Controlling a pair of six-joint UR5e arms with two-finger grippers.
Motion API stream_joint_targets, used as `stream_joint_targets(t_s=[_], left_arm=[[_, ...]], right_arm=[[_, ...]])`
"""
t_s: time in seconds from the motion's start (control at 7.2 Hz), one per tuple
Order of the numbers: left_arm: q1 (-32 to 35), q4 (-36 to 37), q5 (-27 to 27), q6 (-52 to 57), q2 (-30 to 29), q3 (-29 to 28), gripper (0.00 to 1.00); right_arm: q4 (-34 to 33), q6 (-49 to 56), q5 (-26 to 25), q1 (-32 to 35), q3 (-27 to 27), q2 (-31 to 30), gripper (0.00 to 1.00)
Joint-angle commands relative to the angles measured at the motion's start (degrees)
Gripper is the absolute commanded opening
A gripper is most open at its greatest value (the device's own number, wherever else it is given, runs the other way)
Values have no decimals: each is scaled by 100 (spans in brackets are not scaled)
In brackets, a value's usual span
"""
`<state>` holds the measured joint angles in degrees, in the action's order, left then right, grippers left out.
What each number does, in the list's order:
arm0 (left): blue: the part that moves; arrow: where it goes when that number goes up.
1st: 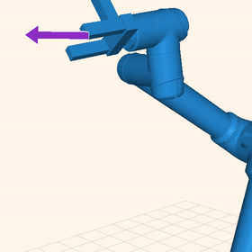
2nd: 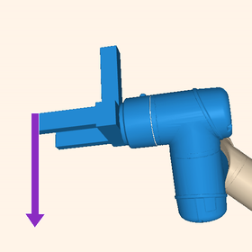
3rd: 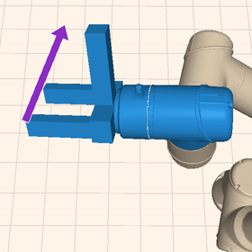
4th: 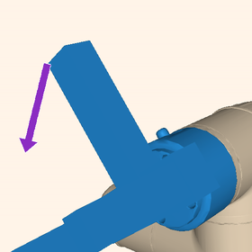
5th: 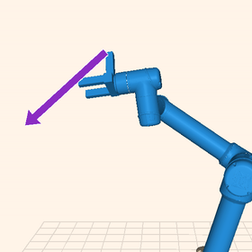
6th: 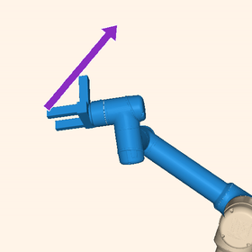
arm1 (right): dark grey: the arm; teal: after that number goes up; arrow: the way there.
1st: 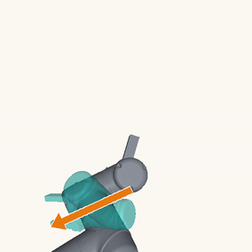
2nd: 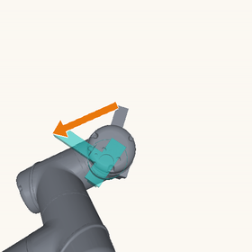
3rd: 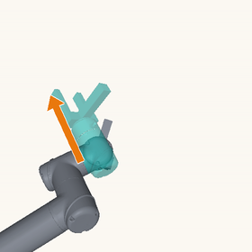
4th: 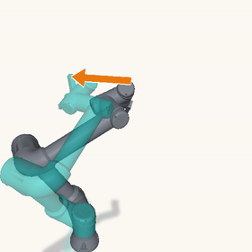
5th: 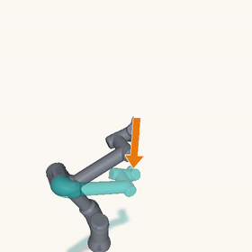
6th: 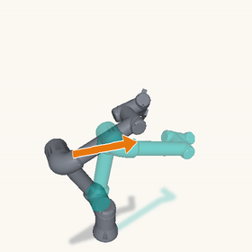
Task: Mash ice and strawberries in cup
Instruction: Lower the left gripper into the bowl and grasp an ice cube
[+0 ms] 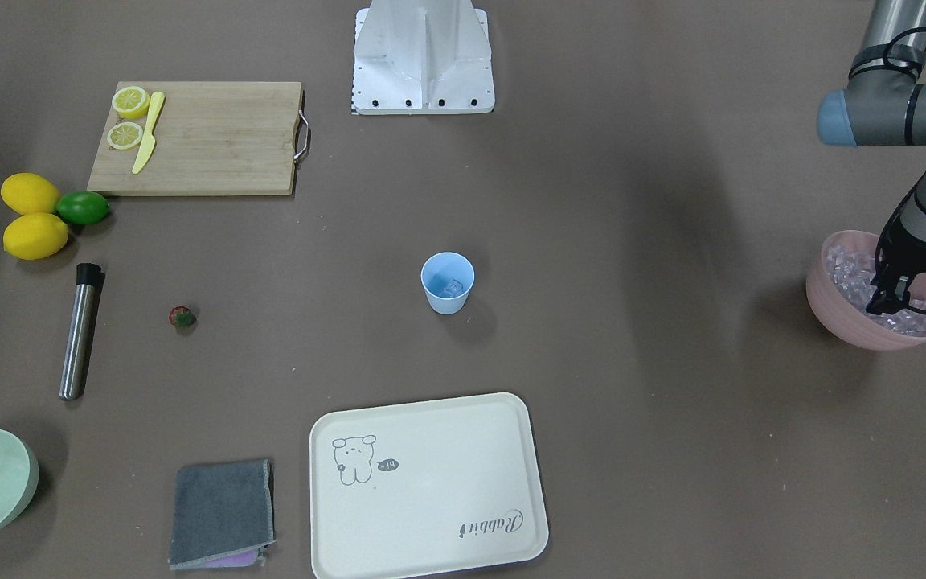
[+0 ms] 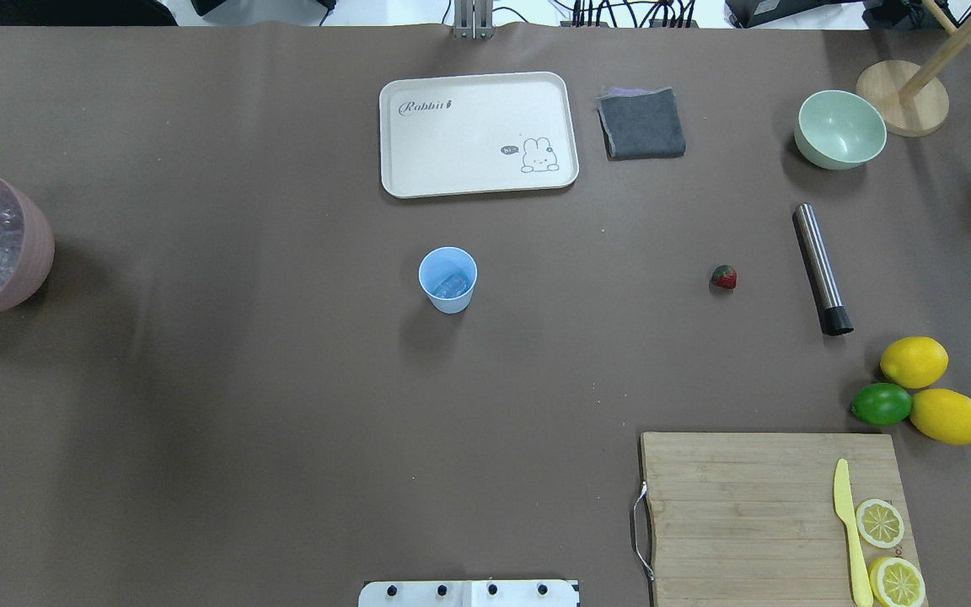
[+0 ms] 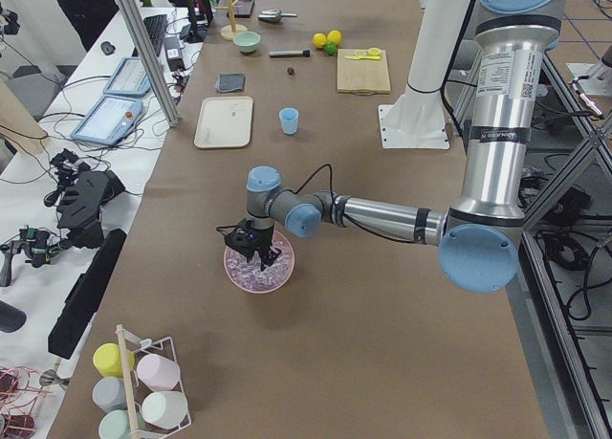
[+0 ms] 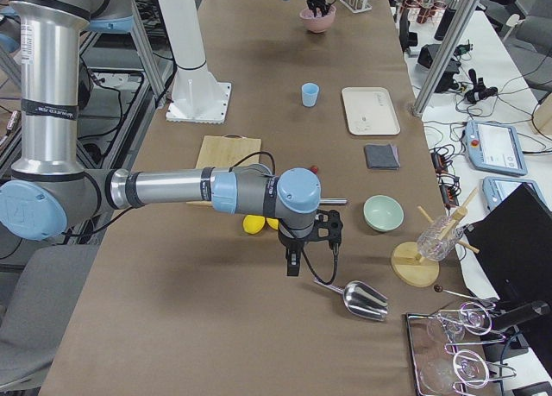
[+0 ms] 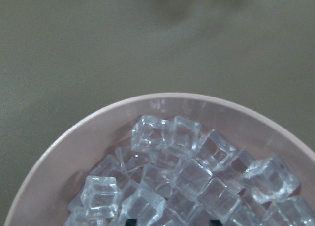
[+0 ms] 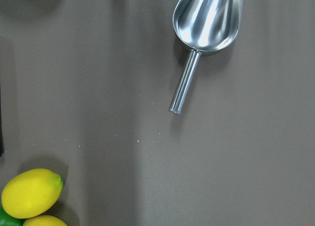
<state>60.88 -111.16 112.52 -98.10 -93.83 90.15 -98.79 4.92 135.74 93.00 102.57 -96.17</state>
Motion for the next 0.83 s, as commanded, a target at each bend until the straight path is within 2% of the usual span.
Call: stream_joint_targets(t_s=[0.0, 0.14, 0.42, 0.69], left_arm=[[-76, 119, 7, 10, -65, 55, 0], [-67, 295, 25, 19, -65, 247, 0], [-15, 1476, 16, 604, -118, 1097, 0], [169, 1773, -36, 704, -206, 1425, 0]], right_arm=[[0, 0, 5, -10, -9, -24, 100], [0, 0, 5, -10, -9, -33, 100], [0, 0, 14, -10, -17, -68, 100], [-9, -9, 14, -10, -17, -43, 100]])
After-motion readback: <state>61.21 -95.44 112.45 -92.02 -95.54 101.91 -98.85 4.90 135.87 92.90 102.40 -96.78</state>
